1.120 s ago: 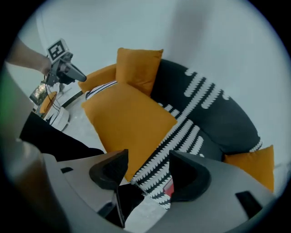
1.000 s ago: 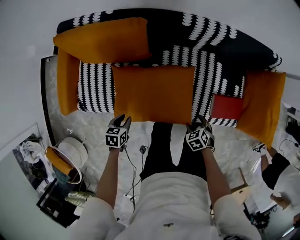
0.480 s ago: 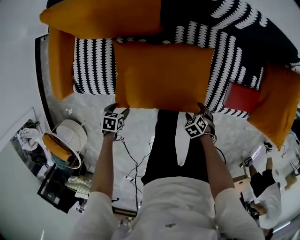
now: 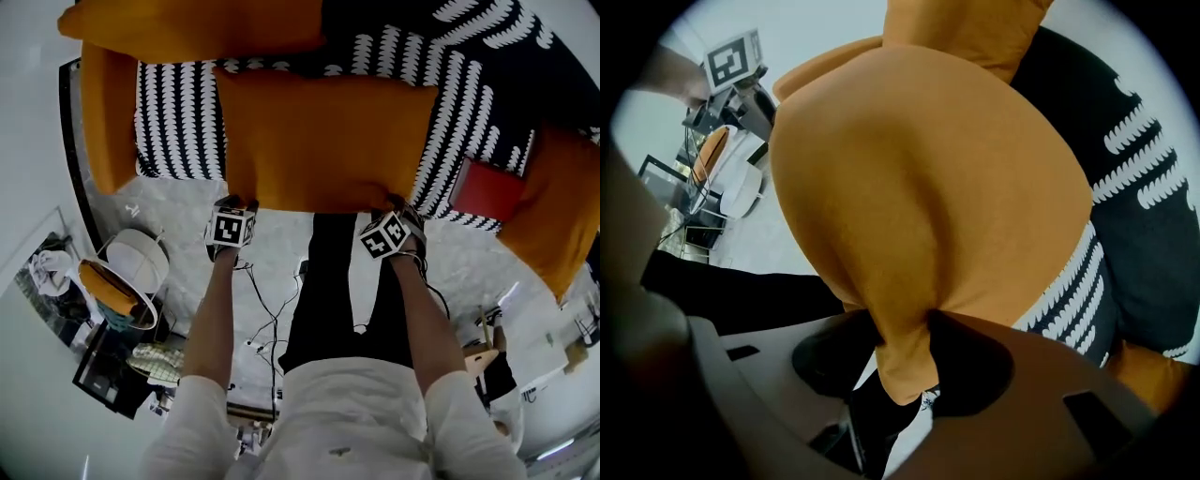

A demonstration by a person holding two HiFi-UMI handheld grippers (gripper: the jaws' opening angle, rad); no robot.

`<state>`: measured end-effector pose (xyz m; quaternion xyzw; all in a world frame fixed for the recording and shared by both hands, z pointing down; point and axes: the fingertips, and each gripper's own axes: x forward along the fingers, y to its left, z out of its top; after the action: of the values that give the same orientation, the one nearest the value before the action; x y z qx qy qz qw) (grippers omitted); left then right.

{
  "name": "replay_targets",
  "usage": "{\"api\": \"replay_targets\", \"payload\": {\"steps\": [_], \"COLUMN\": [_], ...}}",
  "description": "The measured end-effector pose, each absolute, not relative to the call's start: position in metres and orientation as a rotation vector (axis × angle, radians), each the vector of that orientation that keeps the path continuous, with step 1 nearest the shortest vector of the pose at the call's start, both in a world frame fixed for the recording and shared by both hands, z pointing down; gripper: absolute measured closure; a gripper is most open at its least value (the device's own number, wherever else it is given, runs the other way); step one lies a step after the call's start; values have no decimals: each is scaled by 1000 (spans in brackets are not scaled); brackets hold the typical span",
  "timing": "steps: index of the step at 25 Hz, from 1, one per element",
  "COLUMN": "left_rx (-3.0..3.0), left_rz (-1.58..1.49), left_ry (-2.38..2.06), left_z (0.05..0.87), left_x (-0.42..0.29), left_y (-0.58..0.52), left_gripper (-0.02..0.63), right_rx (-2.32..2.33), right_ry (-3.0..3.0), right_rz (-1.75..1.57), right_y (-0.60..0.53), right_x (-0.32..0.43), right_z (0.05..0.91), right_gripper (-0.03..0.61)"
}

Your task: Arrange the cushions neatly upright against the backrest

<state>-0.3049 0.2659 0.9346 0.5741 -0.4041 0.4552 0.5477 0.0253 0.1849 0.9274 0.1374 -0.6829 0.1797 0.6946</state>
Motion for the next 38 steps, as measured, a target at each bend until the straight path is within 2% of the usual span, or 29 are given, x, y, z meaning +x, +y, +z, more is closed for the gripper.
{"api": "replay_targets", "payload": {"steps": [4, 7, 14, 21, 30, 38], "left_rx": [1438, 1481, 1555, 1643, 1827, 1811], "left_rz": [1096, 1070, 930, 841, 818, 874], "left_ry": [-970, -1022, -1103, -1108, -991, -876], "left_z": [919, 893, 811, 747, 689, 692], "left_x": [-296, -295, -283, -239, -108, -6], "left_y": [253, 236, 191, 147, 71, 24], "left_gripper": [516, 551, 571, 574, 574, 572], "right_rx": [351, 426, 660, 802, 973, 965], "right_ry": [-1580, -1630, -1736, -1763, -1686, -1632], "right_rz": [392, 391, 308, 247, 254, 326], "right_y": [180, 165, 101, 39, 15, -16], "right_x": [22, 21, 29, 68, 212, 317], "right_z": [913, 889, 806, 738, 673, 675], "right_gripper": [510, 549, 561, 565, 565, 563]}}
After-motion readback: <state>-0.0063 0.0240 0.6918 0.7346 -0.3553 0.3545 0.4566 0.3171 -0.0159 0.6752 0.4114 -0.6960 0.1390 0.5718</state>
